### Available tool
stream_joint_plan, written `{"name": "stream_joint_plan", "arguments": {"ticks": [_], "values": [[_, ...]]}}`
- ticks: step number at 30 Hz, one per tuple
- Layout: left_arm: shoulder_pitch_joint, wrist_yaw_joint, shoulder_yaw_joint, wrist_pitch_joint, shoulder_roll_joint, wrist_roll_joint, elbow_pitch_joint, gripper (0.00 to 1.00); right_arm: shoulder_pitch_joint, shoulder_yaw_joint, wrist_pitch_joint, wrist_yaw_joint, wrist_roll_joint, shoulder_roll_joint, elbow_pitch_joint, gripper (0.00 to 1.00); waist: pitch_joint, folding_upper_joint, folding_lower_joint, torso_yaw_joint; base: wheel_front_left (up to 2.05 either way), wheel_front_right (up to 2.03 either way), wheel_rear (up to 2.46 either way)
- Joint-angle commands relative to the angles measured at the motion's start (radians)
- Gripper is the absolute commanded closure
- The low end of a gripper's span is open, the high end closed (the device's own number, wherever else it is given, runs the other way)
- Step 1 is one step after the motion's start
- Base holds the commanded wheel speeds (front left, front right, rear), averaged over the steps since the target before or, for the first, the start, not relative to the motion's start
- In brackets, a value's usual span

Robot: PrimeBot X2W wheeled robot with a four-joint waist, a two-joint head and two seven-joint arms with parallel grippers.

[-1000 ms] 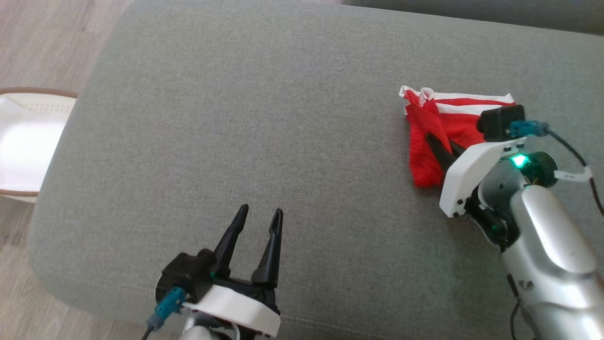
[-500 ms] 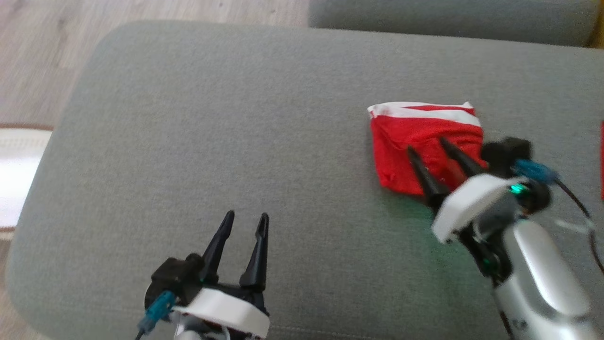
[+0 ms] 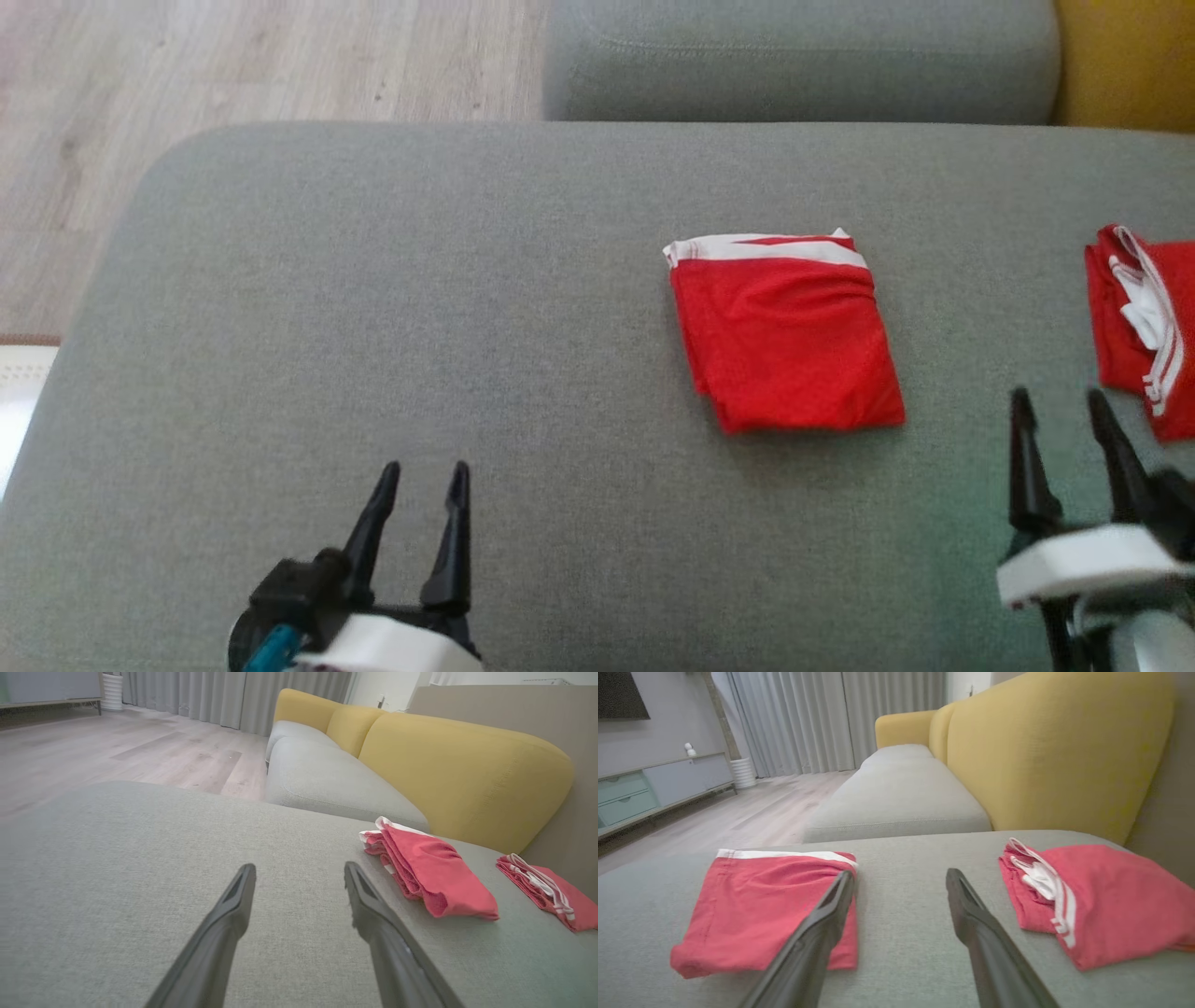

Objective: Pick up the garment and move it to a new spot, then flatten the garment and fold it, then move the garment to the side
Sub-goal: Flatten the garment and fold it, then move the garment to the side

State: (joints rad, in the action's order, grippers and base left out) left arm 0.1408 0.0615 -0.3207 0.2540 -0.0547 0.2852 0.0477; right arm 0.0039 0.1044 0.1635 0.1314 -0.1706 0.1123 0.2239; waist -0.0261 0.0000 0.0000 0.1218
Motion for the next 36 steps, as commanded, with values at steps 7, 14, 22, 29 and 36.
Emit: {"name": "stream_joint_plan", "arguments": {"ticks": [7, 14, 22, 29, 36], "values": [[0.032, -0.003, 0.072, 0.008, 0.005, -0.033, -0.042, 0.0, 0.037, 0.042, 0.083, -0.001, 0.06, -0.031, 0.03, 0.0, 0.047, 0.0, 0.0, 0.008, 0.0, 0.0, 0.0], [0.059, -0.011, 0.09, 0.008, 0.005, -0.054, -0.041, 0.0, 0.049, 0.055, 0.095, -0.001, 0.085, -0.046, 0.054, 0.0, 0.074, 0.0, 0.0, 0.019, 0.0, 0.0, 0.0], [0.07, -0.021, 0.108, 0.008, 0.005, -0.075, -0.037, 0.0, 0.051, 0.051, 0.098, -0.001, 0.096, -0.057, 0.053, 0.0, 0.087, 0.0, 0.0, 0.028, 0.0, 0.0, 0.0], [0.073, -0.024, 0.128, 0.008, 0.005, -0.083, -0.037, 0.0, 0.07, 0.026, 0.098, -0.001, 0.086, -0.061, 0.054, 0.0, 0.087, 0.0, 0.0, 0.03, 0.0, 0.0, 0.0], [0.06, -0.031, 0.141, 0.008, 0.005, -0.093, -0.023, 0.0, 0.086, -0.005, 0.098, -0.001, 0.072, -0.062, 0.054, 0.0, 0.091, 0.0, 0.0, 0.022, 0.0, 0.0, 0.0]]}}
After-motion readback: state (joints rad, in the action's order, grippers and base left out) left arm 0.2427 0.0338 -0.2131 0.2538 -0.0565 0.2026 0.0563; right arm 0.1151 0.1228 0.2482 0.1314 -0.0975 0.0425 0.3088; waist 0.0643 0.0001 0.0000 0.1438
